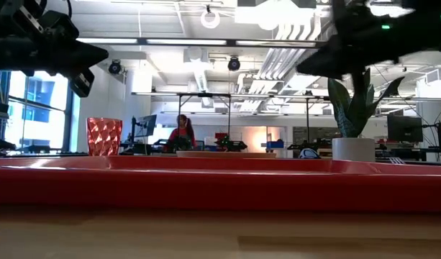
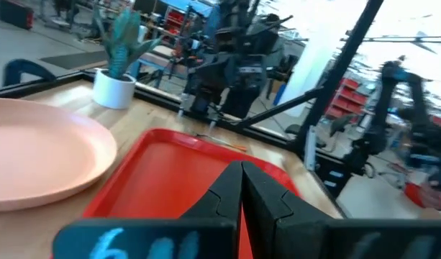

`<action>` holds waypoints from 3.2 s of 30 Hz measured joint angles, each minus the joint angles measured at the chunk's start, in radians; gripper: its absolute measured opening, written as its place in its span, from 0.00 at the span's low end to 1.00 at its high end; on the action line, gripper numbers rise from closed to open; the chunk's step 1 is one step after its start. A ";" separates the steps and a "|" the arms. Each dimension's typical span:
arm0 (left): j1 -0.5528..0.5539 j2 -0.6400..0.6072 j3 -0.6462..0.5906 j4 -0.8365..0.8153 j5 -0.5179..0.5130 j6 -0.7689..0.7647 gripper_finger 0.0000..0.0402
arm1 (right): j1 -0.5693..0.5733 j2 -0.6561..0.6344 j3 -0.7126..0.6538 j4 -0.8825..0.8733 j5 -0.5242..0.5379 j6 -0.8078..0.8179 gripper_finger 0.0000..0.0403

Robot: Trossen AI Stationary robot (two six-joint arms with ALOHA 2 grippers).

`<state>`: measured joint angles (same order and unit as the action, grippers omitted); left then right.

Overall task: Pick and place plate/cup/fork/spoon on tray
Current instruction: Put the orange plate on the red serving tray

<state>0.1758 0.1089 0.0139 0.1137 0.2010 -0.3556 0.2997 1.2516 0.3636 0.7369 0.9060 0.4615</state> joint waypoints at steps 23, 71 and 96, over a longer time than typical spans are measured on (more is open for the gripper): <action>-0.005 0.007 0.000 -0.064 -0.268 0.129 0.14 | -0.382 0.527 0.755 -0.672 -0.293 -0.267 0.00; -0.005 0.013 0.001 -0.010 -0.433 0.129 0.29 | -0.818 0.834 1.123 -1.557 -0.529 0.141 0.35; -0.005 0.013 0.001 0.113 -0.509 0.203 0.29 | -0.781 0.656 1.074 -1.495 -0.550 -0.023 0.01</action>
<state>0.1707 0.1218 0.0147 0.2268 -0.3080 -0.1527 -0.4812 1.9076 1.4376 -0.7583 0.3558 0.4384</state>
